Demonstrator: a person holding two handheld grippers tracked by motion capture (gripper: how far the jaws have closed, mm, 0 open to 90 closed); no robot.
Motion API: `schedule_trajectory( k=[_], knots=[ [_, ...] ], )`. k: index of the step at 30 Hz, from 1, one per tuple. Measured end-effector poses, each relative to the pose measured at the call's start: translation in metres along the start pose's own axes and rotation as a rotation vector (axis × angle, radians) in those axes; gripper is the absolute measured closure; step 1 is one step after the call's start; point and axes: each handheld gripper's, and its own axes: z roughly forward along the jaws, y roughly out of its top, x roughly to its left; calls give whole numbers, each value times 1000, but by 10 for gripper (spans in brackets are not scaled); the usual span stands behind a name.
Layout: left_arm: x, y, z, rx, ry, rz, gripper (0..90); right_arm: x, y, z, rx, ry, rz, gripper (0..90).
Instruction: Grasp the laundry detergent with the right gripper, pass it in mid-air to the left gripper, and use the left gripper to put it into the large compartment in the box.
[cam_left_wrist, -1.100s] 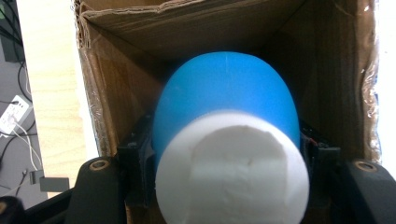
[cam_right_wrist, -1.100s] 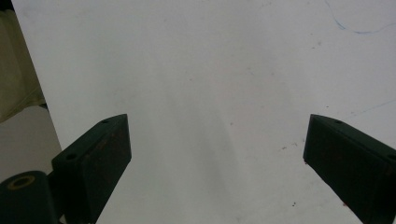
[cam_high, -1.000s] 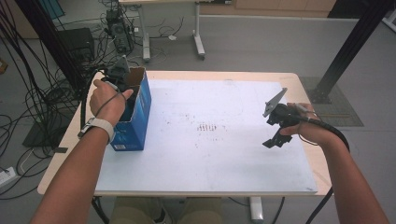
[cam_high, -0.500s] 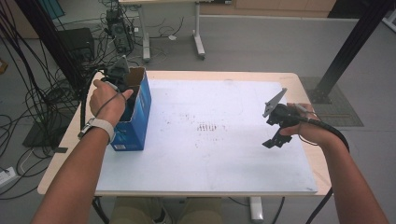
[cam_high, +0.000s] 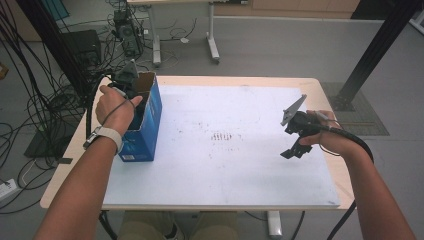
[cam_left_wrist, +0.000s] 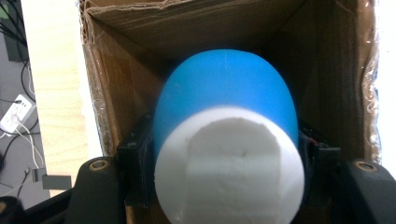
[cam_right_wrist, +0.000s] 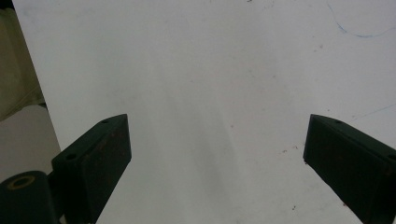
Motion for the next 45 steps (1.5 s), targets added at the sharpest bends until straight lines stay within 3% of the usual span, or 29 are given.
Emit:
schedule_trajectory(
  k=[45],
  knots=[
    [-1,-1,0,-12,7,5,367,1,-3,-1,1,0,3,76]
  ],
)
